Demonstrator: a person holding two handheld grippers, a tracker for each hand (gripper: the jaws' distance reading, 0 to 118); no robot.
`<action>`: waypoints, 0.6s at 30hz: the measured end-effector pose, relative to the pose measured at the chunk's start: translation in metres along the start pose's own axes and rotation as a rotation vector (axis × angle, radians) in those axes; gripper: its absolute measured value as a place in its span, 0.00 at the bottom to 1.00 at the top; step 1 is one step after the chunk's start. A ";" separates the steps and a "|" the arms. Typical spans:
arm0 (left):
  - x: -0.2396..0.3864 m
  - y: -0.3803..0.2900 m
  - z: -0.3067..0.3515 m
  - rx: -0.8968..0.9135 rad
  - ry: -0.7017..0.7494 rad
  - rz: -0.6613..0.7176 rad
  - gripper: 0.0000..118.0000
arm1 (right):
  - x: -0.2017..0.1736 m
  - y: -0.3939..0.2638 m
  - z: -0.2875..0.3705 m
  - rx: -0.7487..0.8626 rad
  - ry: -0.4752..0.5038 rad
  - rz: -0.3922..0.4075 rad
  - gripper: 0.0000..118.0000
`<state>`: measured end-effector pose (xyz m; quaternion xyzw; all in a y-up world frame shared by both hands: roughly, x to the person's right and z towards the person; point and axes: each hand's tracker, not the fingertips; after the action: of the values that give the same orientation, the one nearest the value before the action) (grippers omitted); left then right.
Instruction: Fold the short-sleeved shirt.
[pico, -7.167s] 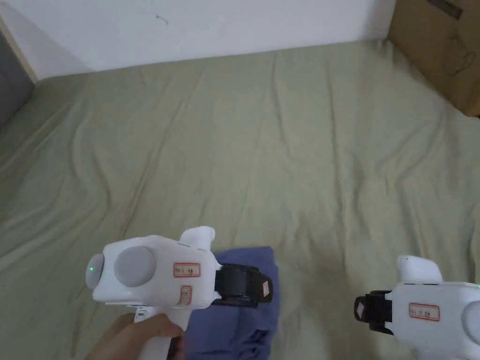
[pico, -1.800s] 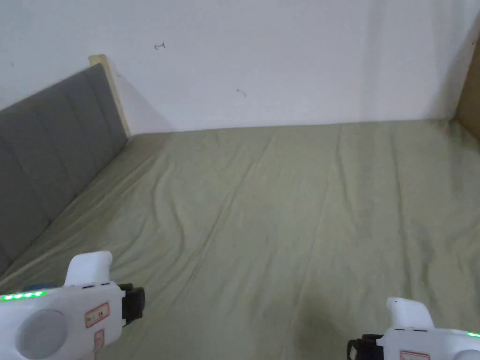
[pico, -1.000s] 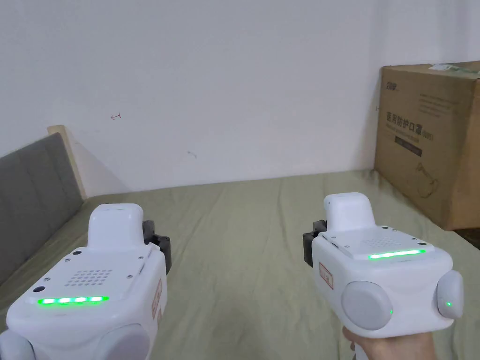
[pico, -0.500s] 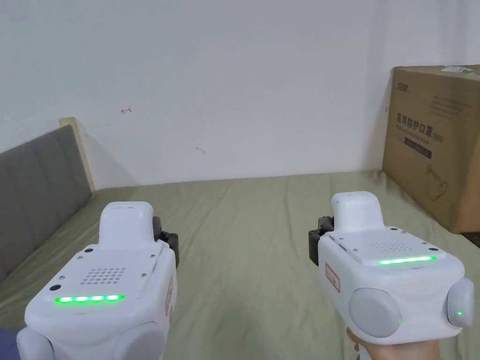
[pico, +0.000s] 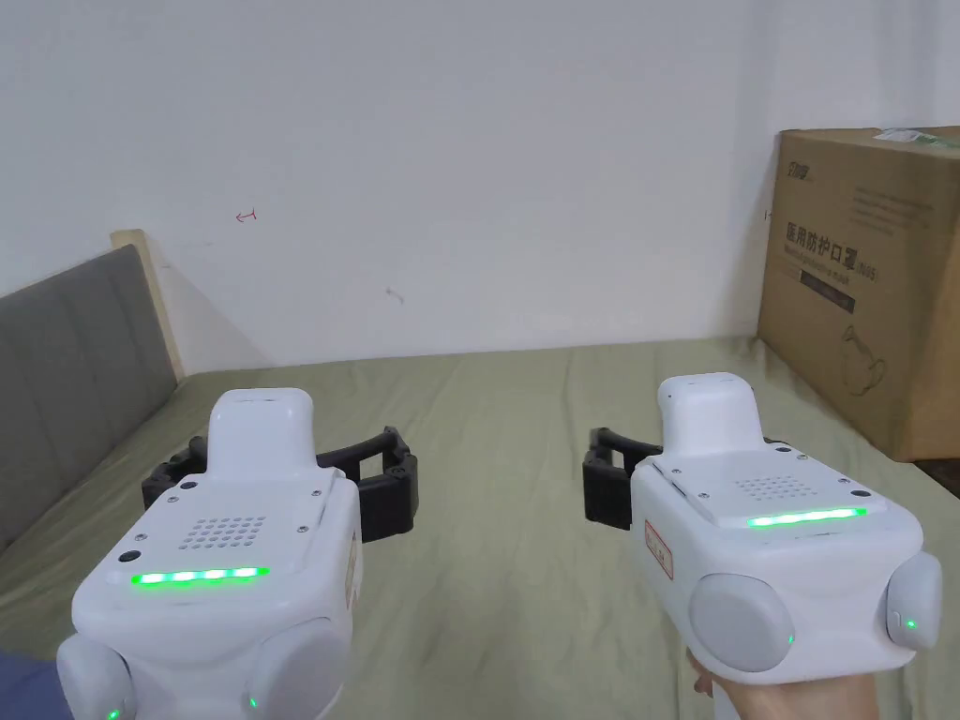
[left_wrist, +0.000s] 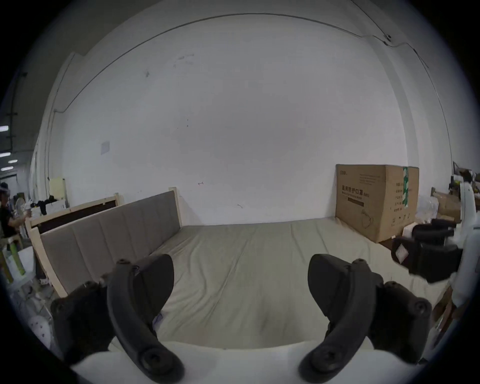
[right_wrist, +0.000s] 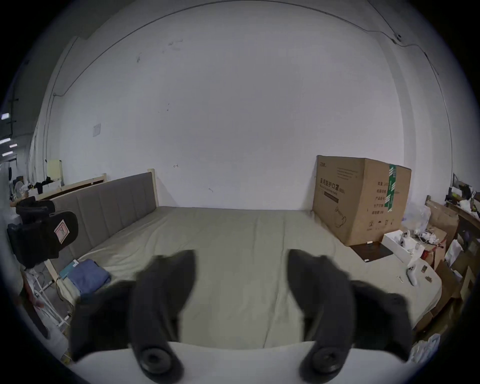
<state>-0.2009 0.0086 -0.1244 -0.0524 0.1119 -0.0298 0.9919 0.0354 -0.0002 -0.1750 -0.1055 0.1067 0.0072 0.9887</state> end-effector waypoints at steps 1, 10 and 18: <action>0.001 0.002 0.001 0.001 0.008 0.006 0.91 | 0.000 -0.001 0.001 0.003 -0.002 -0.004 0.77; 0.002 0.007 0.005 -0.015 -0.087 0.065 0.91 | 0.004 -0.008 0.000 0.020 -0.021 -0.012 0.99; 0.016 0.005 -0.004 -0.118 0.039 0.039 0.91 | 0.012 -0.008 -0.001 -0.007 -0.044 -0.025 0.99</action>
<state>-0.1859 0.0123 -0.1320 -0.1080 0.1338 -0.0048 0.9851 0.0476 -0.0084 -0.1771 -0.1101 0.0835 -0.0027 0.9904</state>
